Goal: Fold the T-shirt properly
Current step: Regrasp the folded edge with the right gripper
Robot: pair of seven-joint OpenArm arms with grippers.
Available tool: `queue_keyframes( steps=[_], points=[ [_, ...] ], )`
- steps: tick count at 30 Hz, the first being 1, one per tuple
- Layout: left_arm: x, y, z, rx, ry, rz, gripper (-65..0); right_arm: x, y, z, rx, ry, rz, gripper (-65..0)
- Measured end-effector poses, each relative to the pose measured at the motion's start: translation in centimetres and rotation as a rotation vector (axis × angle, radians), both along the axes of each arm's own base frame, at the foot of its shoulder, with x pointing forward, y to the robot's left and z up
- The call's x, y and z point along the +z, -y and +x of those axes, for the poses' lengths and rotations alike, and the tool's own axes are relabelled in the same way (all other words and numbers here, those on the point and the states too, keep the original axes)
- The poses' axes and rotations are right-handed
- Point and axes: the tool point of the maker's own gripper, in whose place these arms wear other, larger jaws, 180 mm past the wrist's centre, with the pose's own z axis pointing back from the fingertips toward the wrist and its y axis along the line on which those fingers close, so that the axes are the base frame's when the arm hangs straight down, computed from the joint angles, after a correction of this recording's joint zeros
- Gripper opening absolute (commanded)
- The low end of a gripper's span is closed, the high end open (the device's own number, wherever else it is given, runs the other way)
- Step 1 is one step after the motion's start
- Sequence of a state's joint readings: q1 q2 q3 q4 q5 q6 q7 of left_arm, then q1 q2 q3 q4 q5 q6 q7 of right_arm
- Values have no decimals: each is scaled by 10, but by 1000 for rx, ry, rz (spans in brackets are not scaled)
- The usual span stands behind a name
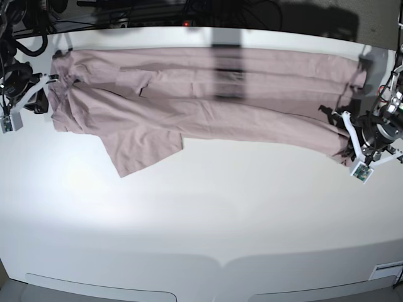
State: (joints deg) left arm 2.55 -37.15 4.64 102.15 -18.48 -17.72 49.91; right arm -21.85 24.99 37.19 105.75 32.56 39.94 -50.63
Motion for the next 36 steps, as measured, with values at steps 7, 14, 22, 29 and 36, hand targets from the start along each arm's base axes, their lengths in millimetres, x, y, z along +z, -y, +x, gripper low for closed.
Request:
queue_keyframes(
  steps=[7, 14, 22, 29, 36],
  points=[
    [-10, 0, -12, 0, -35, 2, -650, -2, 0, -3, 0, -21, 4, -560],
    [-9, 1, -10, -1, -27, -2, -650, 8, -7, 16, 24, 97, 13, -378],
    [-9, 1, -10, -1, -27, -4, -650, -39, -34, 46, 113, -27, -5, -378],
    [-9, 1, -10, -1, -27, -5, -650, -79, -46, 44, 143, -217, 20, -379],
    [-9, 1, -10, -1, -28, -4, -650, -78, -48, 45, 143, -213, 40, -576]
  ],
)
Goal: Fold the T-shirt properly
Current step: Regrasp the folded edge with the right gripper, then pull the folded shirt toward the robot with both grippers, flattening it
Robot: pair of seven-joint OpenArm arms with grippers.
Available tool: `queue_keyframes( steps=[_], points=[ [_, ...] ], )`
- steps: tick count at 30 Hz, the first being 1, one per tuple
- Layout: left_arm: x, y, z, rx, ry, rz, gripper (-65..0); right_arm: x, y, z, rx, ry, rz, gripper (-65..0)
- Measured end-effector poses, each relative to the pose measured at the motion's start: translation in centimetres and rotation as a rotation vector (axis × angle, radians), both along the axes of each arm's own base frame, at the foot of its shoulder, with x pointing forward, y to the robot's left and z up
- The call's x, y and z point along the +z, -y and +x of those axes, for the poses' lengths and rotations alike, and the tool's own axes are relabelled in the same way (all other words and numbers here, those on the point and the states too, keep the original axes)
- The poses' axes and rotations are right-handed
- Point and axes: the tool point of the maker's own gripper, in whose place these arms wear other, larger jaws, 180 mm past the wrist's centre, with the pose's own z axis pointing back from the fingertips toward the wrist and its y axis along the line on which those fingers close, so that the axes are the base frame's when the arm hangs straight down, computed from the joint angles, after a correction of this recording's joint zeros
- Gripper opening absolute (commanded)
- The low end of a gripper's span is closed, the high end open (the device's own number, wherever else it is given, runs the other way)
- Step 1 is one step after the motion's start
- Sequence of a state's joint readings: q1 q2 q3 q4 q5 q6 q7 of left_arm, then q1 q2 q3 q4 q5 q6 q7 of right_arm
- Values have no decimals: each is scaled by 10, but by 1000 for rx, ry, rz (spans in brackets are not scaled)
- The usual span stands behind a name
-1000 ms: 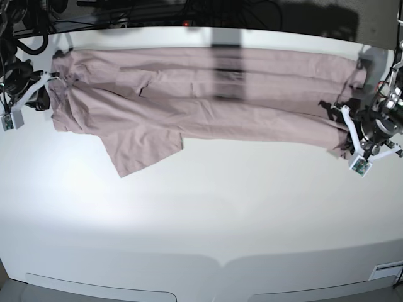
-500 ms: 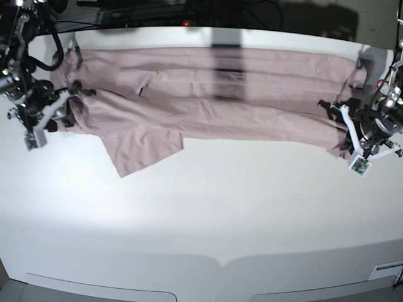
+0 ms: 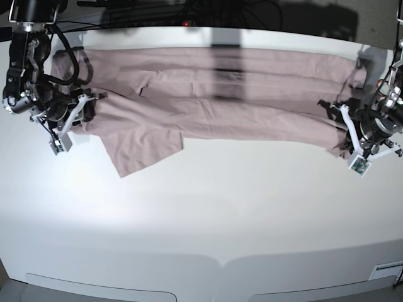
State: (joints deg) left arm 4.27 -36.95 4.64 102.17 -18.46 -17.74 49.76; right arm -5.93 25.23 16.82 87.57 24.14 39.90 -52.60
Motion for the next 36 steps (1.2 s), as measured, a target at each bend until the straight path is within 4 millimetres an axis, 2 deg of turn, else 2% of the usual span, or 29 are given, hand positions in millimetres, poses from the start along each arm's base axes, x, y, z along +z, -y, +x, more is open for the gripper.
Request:
queue_keyframes(
  steps=[1, 2, 10, 14, 18, 24, 28, 33, 36],
  points=[
    [0, 0, 0, 0, 0, 0, -650, 0, 0, 0, 0, 1, 0, -632],
    [0, 0, 0, 1, -2, 1, -650, 0, 0, 0, 0, 0, 0, -650],
    [0, 0, 0, 1, -3, 1, -650, 3, -2, 1, 6, 9, 3, -650],
    [0, 0, -1, 1, -4, 2, -650, 23, -21, 7, 41, 46, 62, -650],
    [-1, -2, -1, 2, -5, 15, -650, 38, -29, 6, 81, 74, 35, -650],
    [-3, -4, -3, 4, -10, 28, -650, 38, -40, -23, 129, 52, 14, -650],
    [-4, -6, -5, 6, -23, 38, -650, 46, -47, -40, 153, 79, 10, -650],
    [5, 1, -2, -13, 4, 39, -650, 69, -25, -55, 106, 129, -52, -650],
    [9, 2, -2, -20, 11, 41, -650, 77, -15, -66, 78, 133, -61, -650]
  ],
)
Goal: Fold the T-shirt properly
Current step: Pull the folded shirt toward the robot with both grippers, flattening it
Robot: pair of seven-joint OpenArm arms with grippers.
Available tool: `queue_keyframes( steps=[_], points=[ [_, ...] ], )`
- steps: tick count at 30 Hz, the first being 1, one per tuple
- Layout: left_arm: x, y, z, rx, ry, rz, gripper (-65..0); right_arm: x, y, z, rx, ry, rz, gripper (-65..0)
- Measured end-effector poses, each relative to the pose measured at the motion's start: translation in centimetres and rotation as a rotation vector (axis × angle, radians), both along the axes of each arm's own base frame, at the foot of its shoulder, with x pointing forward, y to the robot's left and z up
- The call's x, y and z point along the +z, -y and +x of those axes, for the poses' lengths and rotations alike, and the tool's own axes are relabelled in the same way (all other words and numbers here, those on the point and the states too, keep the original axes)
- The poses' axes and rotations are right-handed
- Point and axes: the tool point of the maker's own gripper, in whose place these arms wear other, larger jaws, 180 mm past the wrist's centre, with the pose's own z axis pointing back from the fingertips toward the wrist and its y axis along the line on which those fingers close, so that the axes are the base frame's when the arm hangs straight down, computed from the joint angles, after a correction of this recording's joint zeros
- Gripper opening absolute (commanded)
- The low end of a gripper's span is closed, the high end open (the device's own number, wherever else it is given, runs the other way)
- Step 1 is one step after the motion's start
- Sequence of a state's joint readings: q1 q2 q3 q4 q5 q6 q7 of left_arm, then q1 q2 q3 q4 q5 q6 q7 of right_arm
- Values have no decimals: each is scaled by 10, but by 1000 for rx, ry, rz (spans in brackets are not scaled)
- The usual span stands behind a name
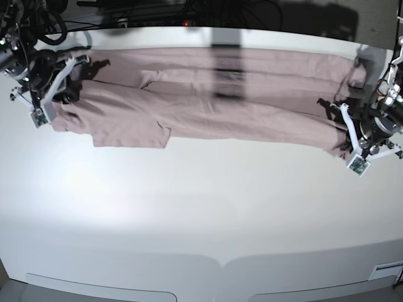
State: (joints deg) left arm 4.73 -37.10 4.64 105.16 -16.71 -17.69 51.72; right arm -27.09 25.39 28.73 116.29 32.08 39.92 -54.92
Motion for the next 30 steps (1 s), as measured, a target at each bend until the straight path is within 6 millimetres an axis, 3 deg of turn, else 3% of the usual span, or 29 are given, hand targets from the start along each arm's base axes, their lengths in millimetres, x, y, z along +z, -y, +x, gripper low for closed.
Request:
queue_keyframes(
  steps=[6, 12, 18, 23, 26, 30],
  points=[
    [-6, -5, -7, 29, -23, 15, -650, -6, 7, -21, -23, -47, -1, -650],
    [-28, -27, -38, 73, -71, 143, -650, -9, 7, -27, -24, -66, -2, -650],
    [-18, -34, -38, 112, -20, 200, -650, -5, 13, -26, -41, -52, -8, -650],
    [-4, -22, -34, 86, 25, 183, -650, 6, 29, -22, -83, -10, -30, -650],
    [3, -19, -31, 92, 48, 175, -650, 16, 28, -19, -88, 21, -5, -650],
    [-2, -20, -39, 100, 29, 177, -650, 17, 27, -18, -85, 24, -4, -650]
  ],
)
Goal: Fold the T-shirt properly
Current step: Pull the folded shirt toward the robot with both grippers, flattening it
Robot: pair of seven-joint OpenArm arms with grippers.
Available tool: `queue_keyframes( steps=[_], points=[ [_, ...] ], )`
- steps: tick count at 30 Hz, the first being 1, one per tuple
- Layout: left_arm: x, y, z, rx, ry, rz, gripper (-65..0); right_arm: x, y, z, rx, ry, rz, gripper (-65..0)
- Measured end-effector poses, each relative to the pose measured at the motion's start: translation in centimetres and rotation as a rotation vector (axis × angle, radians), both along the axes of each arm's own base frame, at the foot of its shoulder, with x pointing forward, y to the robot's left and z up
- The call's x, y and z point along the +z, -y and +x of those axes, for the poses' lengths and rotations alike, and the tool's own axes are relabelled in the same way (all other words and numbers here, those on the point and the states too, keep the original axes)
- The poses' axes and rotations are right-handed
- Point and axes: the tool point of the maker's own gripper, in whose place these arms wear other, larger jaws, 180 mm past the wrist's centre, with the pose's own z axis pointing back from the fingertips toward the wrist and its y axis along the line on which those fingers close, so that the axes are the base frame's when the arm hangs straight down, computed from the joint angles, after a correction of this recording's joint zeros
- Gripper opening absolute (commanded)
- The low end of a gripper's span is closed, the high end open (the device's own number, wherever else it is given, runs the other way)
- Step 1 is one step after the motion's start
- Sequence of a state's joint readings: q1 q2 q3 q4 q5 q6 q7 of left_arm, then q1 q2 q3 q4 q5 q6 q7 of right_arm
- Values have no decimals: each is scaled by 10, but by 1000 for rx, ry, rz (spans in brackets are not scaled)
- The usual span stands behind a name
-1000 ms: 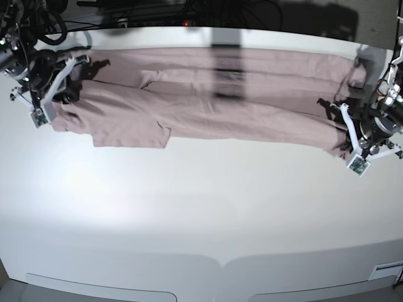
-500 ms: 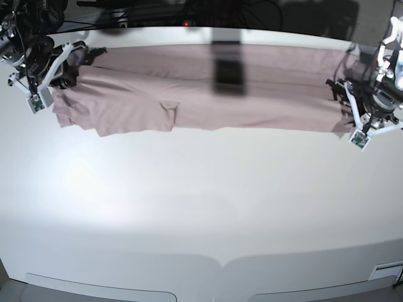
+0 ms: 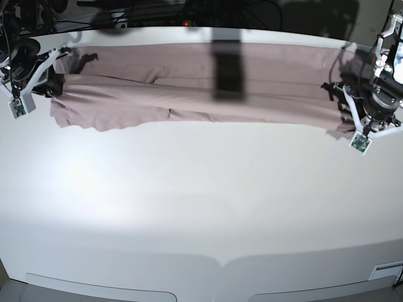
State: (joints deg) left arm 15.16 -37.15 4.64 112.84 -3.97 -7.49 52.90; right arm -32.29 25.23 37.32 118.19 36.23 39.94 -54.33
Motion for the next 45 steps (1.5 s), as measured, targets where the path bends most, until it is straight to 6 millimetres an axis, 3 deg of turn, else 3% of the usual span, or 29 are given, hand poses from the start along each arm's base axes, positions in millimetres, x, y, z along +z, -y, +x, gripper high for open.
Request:
queue_keyframes(
  steps=[5, 11, 17, 32, 45],
  points=[
    [-13, 0, -18, 0, -52, 2, -650, -7, -5, -6, -23, -15, 22, -650],
    [-18, -4, -27, 7, -68, 21, -650, -15, -8, -15, -47, -50, 38, -650],
    [-26, -3, -40, 10, -102, 20, -650, -27, -2, -37, -59, -122, -2, -650],
    [-37, -4, -59, 13, -154, 23, -650, -29, -1, -41, -61, -145, -9, -650],
    [-36, -4, -57, 10, -145, 22, -650, -31, 0, -42, -66, -154, -7, -650]
  ],
)
